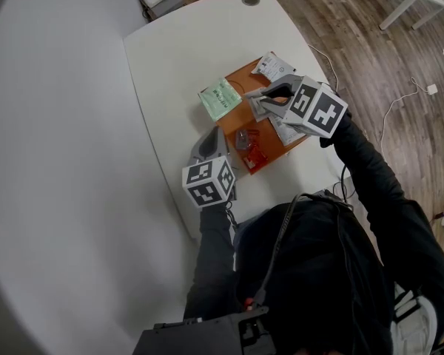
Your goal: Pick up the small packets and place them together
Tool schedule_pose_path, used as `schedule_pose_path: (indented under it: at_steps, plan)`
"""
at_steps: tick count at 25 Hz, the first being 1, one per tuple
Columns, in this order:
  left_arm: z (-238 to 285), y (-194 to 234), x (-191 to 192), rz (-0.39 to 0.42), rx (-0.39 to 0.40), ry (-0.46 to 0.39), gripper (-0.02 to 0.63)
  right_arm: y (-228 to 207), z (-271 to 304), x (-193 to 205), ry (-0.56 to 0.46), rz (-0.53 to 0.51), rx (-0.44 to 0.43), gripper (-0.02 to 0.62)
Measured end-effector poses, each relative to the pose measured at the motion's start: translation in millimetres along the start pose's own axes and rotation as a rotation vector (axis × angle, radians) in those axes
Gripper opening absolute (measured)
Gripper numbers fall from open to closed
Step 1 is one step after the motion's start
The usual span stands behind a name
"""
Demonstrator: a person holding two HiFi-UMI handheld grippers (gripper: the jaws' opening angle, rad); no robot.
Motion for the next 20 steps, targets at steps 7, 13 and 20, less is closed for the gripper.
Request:
schedule_pose_path:
  at_steps: [7,13,20]
  plan:
    - [1,0,1,-0.004,0.004,-0.002,0.002,-23,11,-13,-0.029,0.035,0.018,0.043]
    - [1,0,0,0.0,0.003,-0.001,0.002,-35,25,-22,-0.023,0.038,0.038,0.041]
    - [1,0,0,-0.004,0.002,0.0,0.002,-43,41,-26,-0.014,0.058,0.04,0.043]
Point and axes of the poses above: the fingertips, and each gripper's own axes: z forward along the fingers, y to its left, x out of its underside, the point moved 10 cm from there along -z, backward along the fingers, and after that the axes turned 6 degrees about y, right-handed, at the moved point
